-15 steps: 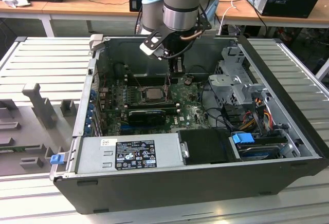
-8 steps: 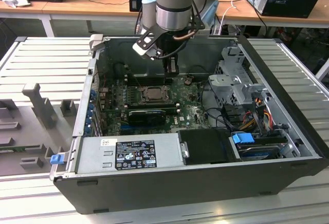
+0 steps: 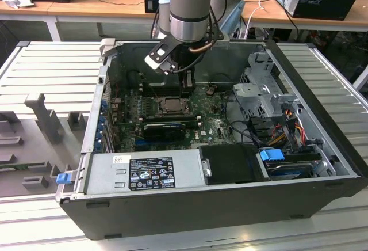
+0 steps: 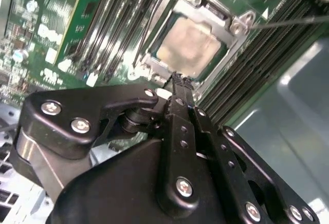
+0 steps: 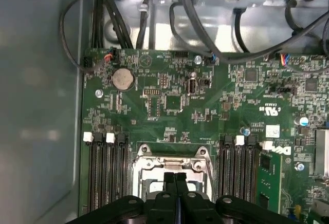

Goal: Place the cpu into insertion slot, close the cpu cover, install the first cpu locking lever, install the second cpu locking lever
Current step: 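Close the cpu cover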

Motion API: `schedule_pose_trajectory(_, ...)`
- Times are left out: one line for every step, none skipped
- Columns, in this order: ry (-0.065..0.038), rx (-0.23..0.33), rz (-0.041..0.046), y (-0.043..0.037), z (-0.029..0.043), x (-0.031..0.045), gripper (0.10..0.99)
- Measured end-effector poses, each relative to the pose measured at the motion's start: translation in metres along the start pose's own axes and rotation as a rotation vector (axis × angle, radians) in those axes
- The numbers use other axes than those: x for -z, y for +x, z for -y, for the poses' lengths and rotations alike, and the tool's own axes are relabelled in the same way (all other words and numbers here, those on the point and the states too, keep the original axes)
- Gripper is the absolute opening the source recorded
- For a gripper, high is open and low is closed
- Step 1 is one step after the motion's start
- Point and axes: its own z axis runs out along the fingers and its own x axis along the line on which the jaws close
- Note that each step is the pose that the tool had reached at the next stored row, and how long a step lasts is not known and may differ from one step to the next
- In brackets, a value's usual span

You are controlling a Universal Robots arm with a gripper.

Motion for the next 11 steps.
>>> schedule_pose_trajectory(0.004,0.003,-0.0002,0.0001,0.0050,-0.0019,0.106)
schedule_pose_trajectory(0.007,0.005,-0.0004,0.0002,0.0081,-0.0028,0.106)
schedule_pose_trajectory(0.008,0.006,-0.0003,0.0002,0.0098,-0.0031,0.106)
schedule_pose_trajectory(0.008,0.006,-0.0003,0.0002,0.0116,-0.0031,0.106)
schedule_pose_trajectory(0.008,0.007,-0.0003,0.0003,0.0134,-0.0031,0.106)
schedule_pose_trajectory(0.008,0.007,-0.0004,0.0003,0.0148,-0.0031,0.106)
schedule_pose_trajectory(0.008,0.007,-0.0004,0.0004,0.0175,-0.0031,0.106)
schedule_pose_trajectory(0.008,0.007,-0.0004,0.0005,0.0193,-0.0030,0.106)
schedule_pose_trajectory(0.008,0.007,-0.0005,0.0005,0.0198,-0.0030,0.106)
schedule_pose_trajectory(0.008,0.007,-0.0005,0.0005,0.0209,-0.0030,0.106)
schedule_pose_trajectory(0.008,0.007,-0.0006,0.0005,0.0215,-0.0030,0.106)
